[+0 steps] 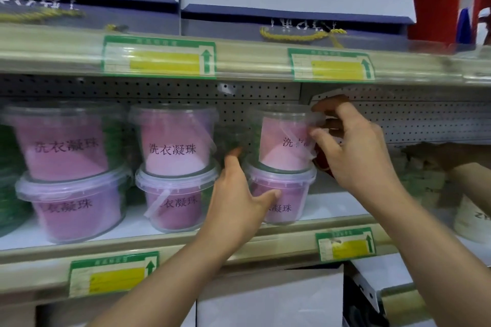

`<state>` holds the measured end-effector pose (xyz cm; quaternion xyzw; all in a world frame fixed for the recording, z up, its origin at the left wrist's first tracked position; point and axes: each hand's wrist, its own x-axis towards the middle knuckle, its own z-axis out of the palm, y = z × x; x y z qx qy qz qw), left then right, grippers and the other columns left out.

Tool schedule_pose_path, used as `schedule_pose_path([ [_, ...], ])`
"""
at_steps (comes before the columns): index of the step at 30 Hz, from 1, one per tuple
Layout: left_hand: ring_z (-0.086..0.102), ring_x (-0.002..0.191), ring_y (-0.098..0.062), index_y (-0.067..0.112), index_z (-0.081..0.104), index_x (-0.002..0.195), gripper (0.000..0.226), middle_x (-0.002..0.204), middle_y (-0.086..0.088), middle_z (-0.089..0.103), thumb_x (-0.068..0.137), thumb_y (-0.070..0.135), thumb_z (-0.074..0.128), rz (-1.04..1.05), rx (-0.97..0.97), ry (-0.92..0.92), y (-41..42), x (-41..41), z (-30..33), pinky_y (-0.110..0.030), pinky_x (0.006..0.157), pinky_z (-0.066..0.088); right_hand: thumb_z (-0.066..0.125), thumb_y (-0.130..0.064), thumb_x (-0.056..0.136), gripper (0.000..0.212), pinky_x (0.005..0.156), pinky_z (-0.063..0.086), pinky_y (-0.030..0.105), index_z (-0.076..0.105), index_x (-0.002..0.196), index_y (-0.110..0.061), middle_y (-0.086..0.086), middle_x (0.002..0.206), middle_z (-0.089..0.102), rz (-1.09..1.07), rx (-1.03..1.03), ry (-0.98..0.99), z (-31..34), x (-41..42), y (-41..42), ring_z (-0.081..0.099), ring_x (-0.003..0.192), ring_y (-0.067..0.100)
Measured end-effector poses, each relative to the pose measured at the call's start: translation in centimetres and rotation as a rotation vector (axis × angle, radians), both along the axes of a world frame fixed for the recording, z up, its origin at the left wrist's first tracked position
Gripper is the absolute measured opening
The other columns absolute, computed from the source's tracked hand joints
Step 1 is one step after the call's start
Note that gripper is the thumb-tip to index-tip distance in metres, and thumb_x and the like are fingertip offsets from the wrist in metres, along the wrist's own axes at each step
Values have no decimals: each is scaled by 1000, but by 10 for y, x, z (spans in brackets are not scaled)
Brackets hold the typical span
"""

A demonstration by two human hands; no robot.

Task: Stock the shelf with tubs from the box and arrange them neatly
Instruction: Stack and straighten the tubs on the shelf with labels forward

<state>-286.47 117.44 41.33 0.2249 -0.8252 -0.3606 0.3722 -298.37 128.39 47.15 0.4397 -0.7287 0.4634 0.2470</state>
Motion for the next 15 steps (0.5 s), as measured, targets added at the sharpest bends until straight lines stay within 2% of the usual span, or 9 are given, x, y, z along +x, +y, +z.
schedule_pose_path([
  [3, 47, 113, -7, 20, 14, 146, 95, 138, 3, 48, 75, 30, 77, -44, 150, -10, -2, -6, -3, -18, 89, 34, 60, -26, 88, 23, 68, 28, 27, 54, 108, -17, 7, 93, 47, -90, 32, 58, -2, 5, -2, 42, 83, 20],
  [4, 48, 118, -10, 19, 13, 147, 98, 140, 2, 47, 74, 31, 77, -51, 169, -18, -2, -8, -5, -20, 91, 35, 61, -27, 88, 25, 68, 27, 27, 54, 110, -17, 6, 93, 44, -110, 32, 68, -3, 7, -2, 41, 83, 21],
  [6, 47, 124, -16, 18, 12, 147, 101, 140, 1, 47, 72, 31, 79, -46, 171, -30, -3, -10, -8, -21, 93, 35, 62, -25, 87, 28, 70, 34, 31, 55, 112, -14, 6, 95, 41, -142, 13, 100, -2, 10, -2, 45, 83, 24],
  [9, 51, 115, -15, 17, 15, 146, 100, 135, 2, 51, 71, 31, 80, -23, 152, -35, -2, -11, -9, -19, 86, 37, 63, -23, 86, 29, 75, 43, 38, 55, 111, -11, 7, 99, 40, -187, 7, 138, -2, 14, -4, 48, 88, 27],
  [12, 48, 100, -10, 16, 22, 137, 93, 128, 1, 53, 68, 35, 81, 12, 133, -44, 0, -12, -8, -22, 80, 39, 66, -23, 84, 30, 77, 44, 40, 56, 109, -10, 9, 102, 41, -205, 23, 162, 1, 19, -8, 47, 93, 28],
  [15, 55, 107, -19, 16, 25, 125, 87, 125, -3, 54, 65, 40, 82, 49, 114, -84, 2, -17, -8, -33, 86, 48, 66, -20, 84, 33, 75, 40, 33, 55, 113, -11, 6, 104, 39, -192, 11, 160, 1, 22, -9, 45, 90, 21],
])
